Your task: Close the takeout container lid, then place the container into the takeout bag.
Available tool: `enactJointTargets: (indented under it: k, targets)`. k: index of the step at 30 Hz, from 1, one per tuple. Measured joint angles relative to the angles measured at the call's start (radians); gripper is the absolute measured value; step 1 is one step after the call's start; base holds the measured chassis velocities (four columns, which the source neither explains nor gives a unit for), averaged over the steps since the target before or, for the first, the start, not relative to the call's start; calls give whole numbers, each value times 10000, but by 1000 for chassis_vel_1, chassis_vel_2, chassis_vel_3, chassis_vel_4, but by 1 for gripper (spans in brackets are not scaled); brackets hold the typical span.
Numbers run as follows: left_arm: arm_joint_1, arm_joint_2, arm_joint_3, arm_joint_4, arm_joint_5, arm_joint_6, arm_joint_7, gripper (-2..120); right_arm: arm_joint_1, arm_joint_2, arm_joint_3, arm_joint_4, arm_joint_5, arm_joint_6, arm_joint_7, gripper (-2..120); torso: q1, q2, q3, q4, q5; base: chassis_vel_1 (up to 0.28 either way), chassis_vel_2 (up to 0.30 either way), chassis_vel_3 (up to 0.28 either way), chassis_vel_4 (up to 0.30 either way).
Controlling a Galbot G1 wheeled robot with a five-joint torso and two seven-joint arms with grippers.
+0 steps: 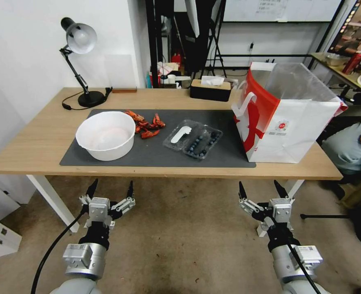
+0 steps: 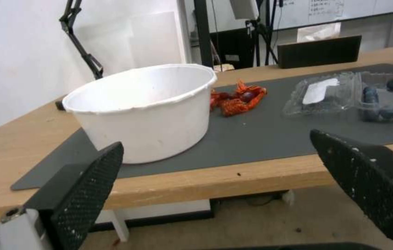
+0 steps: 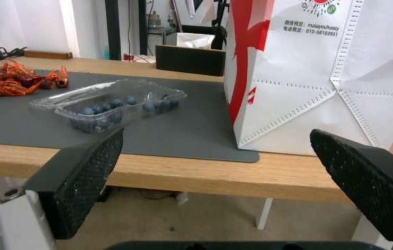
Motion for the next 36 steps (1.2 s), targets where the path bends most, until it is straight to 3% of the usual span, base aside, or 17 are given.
enactJointTargets:
  k: [29,32,34,36]
  targets:
    - [-67,-44,59,-6,-34,81,-6,100,119,-68,11,68,145,-178,104,100,-1,0,0,4,-4,0,0,0,0]
    - [-489,-359,463,-143,-263,653,-87,100,357,-214,39,208,482,-622,334,100,-1,0,1,1,1,0,0,0,0]
    - [-1219,-924,1184,-419,-662,1606,-209,100,807,-452,119,456,968,-1208,688,100,0,0,0,2,-7,0,0,0,0]
    - [-1347,-1023,1279,-444,-750,1697,-215,100,910,-509,105,477,1115,-1355,782,100,4,0,2,-9,12,0,0,0,0]
